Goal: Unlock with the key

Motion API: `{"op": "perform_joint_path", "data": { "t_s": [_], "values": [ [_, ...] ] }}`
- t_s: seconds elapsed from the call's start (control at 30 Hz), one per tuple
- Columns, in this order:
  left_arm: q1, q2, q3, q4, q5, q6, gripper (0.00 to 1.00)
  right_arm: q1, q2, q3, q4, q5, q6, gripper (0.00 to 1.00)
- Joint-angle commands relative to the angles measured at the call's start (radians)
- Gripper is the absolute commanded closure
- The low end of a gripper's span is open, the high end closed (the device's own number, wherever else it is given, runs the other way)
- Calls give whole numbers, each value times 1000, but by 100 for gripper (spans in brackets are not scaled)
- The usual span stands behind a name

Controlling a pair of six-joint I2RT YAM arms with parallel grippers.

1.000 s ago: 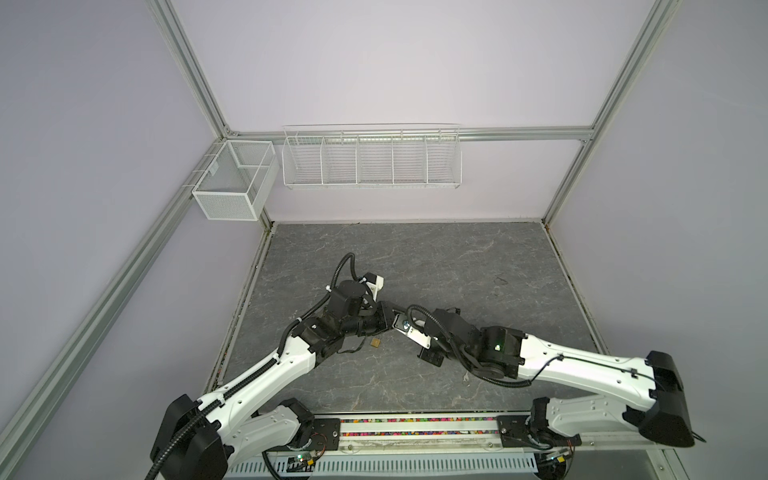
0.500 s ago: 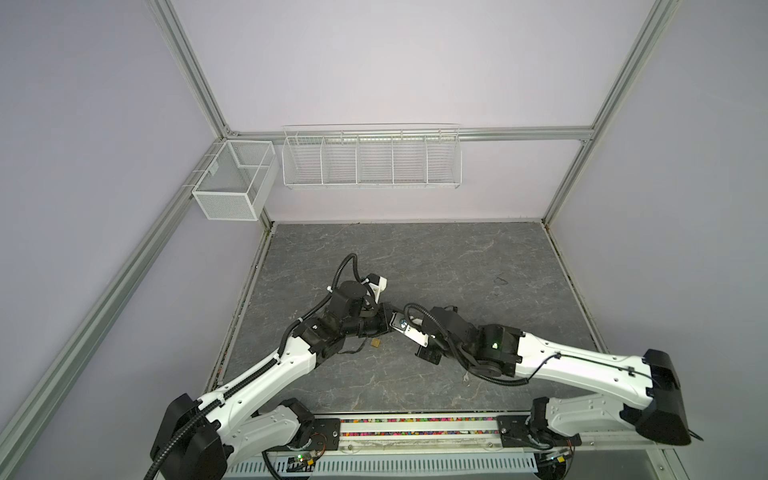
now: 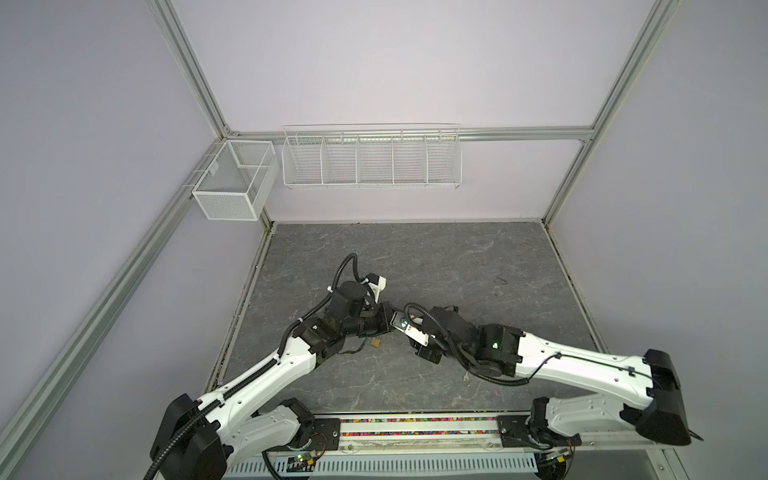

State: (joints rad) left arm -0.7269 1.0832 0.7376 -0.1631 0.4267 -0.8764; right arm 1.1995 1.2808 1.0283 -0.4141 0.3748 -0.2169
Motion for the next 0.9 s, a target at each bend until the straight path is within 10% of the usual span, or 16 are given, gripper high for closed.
{"op": "perform_joint_path", "data": {
  "t_s": [0.0,0.47,0.87],
  "values": [
    [-3,-26,51,10,-79,42,100,3,-42,20,-33,-33,23,46],
    [-2,-62,71,418,-212,254,100,-398,-270,-38,147,-729,532,31],
    [-45,31,149,666,-116,155,100,-556,-210,-9,519,-1029,840,35]
  ]
}}
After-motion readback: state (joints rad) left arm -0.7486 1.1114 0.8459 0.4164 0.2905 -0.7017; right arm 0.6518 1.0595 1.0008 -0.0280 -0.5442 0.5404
